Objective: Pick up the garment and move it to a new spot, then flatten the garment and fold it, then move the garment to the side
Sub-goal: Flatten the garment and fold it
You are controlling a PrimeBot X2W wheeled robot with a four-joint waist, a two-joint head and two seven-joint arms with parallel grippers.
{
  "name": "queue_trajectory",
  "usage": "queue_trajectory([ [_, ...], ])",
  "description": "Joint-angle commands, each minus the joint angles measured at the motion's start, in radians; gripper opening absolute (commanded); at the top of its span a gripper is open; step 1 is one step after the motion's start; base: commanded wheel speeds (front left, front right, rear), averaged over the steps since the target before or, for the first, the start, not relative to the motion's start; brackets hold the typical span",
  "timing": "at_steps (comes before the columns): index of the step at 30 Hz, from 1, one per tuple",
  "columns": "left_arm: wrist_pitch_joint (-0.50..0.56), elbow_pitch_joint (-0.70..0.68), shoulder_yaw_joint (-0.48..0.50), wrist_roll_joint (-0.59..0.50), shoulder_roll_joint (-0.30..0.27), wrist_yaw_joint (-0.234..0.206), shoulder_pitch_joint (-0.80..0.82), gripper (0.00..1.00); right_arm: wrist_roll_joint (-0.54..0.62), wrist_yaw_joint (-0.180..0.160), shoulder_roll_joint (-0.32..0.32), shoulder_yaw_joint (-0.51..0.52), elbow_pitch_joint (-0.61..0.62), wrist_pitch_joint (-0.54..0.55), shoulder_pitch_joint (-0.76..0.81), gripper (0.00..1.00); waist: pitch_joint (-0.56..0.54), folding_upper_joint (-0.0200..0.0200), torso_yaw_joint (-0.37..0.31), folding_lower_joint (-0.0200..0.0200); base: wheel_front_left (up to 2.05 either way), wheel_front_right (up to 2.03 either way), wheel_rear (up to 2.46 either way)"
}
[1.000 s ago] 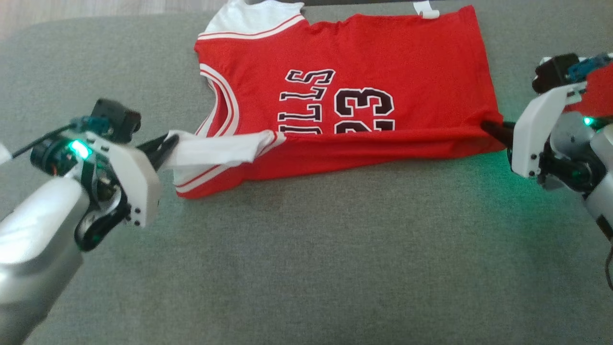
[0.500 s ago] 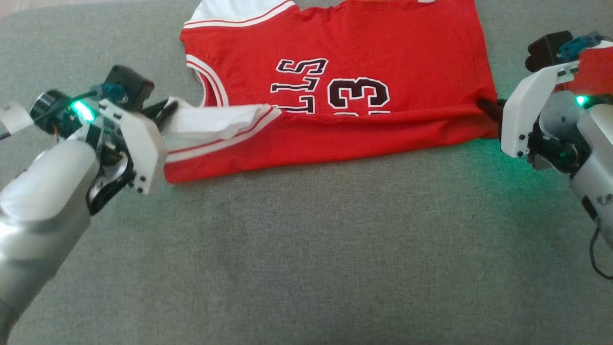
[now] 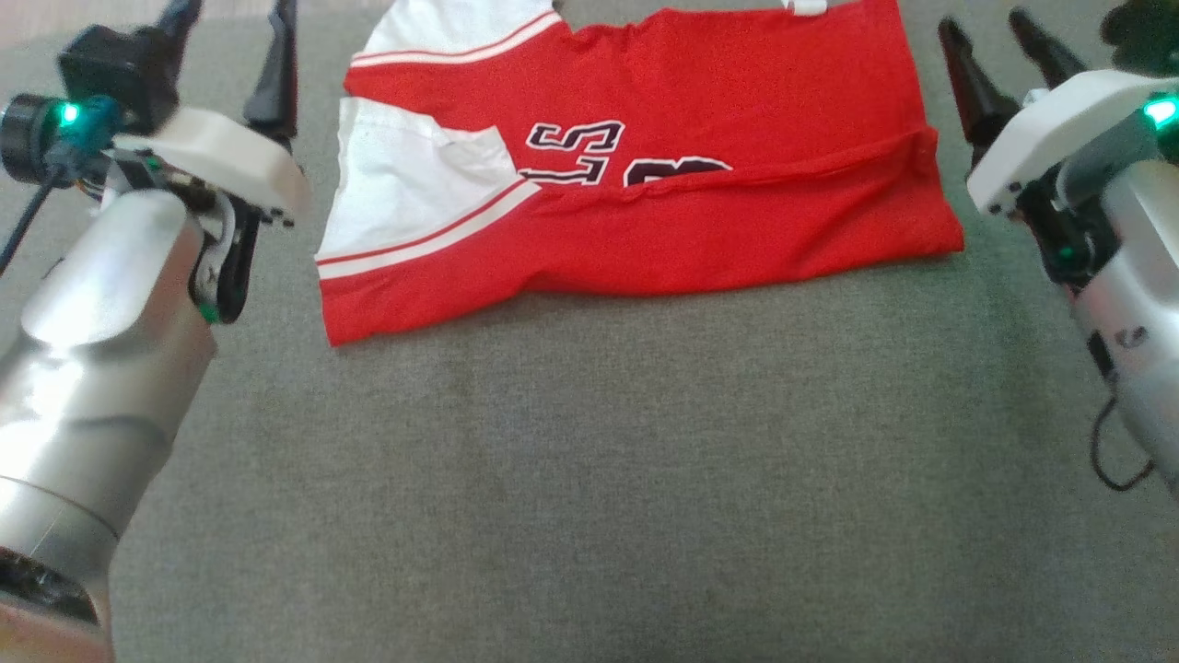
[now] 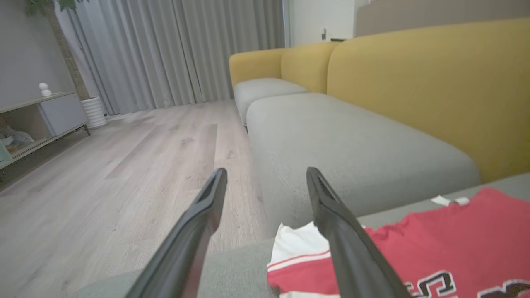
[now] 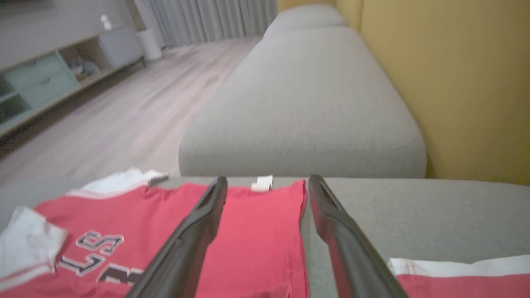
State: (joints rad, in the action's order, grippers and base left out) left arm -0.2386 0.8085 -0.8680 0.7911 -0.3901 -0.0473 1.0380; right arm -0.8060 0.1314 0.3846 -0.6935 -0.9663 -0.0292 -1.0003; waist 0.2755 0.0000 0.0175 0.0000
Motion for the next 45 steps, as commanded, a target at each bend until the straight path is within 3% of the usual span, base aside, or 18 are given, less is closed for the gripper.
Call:
queue_trajectory([
  [1, -0.016, -0.021, 0.063, 0.003, -0.031, -0.017, 0.033, 1.00, 0.011, -0.001, -0.018, 0.019, 0.013, -0.061, -0.024, 1.00, -0.017, 0.0000, 0.001, 0.0000, 0.00, 0.00, 0.00],
  [4, -0.022, -0.138, 0.176, -0.044, -0.022, -0.066, -0.022, 1.00, 0.026, -0.001, -0.060, 0.073, 0.008, -0.191, -0.017, 1.00, -0.040, 0.0000, 0.008, 0.0000, 0.00, 0.00, 0.00],
  [7, -0.023, -0.282, 0.291, -0.129, -0.007, -0.107, -0.141, 1.00, 0.052, -0.001, -0.096, 0.155, 0.036, -0.229, 0.007, 1.00, -0.065, 0.0000, 0.013, 0.0000, 0.00, 0.00, 0.00],
  [11, -0.023, -0.433, 0.428, -0.213, 0.038, -0.144, -0.318, 1.00, 0.199, -0.001, -0.152, 0.361, 0.215, -0.232, 0.112, 1.00, -0.084, 0.0000, 0.009, 0.0000, 0.00, 0.00, 0.00],
  [15, -0.023, -0.510, 0.513, -0.293, 0.096, -0.155, -0.471, 1.00, 0.414, -0.001, -0.260, 0.565, 0.425, -0.232, 0.312, 1.00, -0.093, 0.0000, 0.008, 0.0000, 0.00, 0.00, 0.00],
  [19, -0.023, -0.518, 0.567, -0.339, 0.148, -0.140, -0.588, 1.00, 0.551, -0.001, -0.325, 0.669, 0.571, -0.232, 0.511, 1.00, -0.098, 0.0000, 0.011, 0.0000, 0.00, 0.00, 0.00],
  [20, -0.023, -0.508, 0.595, -0.355, 0.163, -0.125, -0.633, 1.00, 0.580, -0.001, -0.332, 0.674, 0.617, -0.232, 0.590, 1.00, -0.095, 0.0000, 0.006, 0.0000, 0.00, 0.00, 0.00],
  [24, -0.023, -0.465, 0.620, -0.396, 0.178, -0.089, -0.683, 1.00, 0.517, -0.001, -0.334, 0.637, 0.659, -0.232, 0.690, 1.00, -0.089, 0.0000, -0.010, 0.0000, 0.00, 0.00, 0.00],
  [34, 0.017, -0.253, 0.612, -0.409, 0.179, -0.005, -0.620, 1.00, 0.490, -0.001, -0.334, 0.608, 0.702, -0.232, 0.702, 1.00, -0.057, 0.0000, -0.067, 0.0000, 0.00, 0.00, 0.00],
  [40, 0.076, -0.104, 0.623, -0.409, 0.165, -0.049, -0.558, 1.00, 0.480, -0.001, -0.334, 0.590, 0.716, -0.232, 0.690, 1.00, -0.023, 0.0000, -0.096, 0.0000, 0.00, 0.00, 0.00],
  [45, 0.134, -0.015, 0.609, -0.406, 0.163, -0.039, -0.531, 1.00, 0.474, -0.001, -0.334, 0.582, 0.721, -0.232, 0.688, 1.00, -0.008, 0.0000, -0.112, 0.0000, 0.00, 0.00, 0.00],
])
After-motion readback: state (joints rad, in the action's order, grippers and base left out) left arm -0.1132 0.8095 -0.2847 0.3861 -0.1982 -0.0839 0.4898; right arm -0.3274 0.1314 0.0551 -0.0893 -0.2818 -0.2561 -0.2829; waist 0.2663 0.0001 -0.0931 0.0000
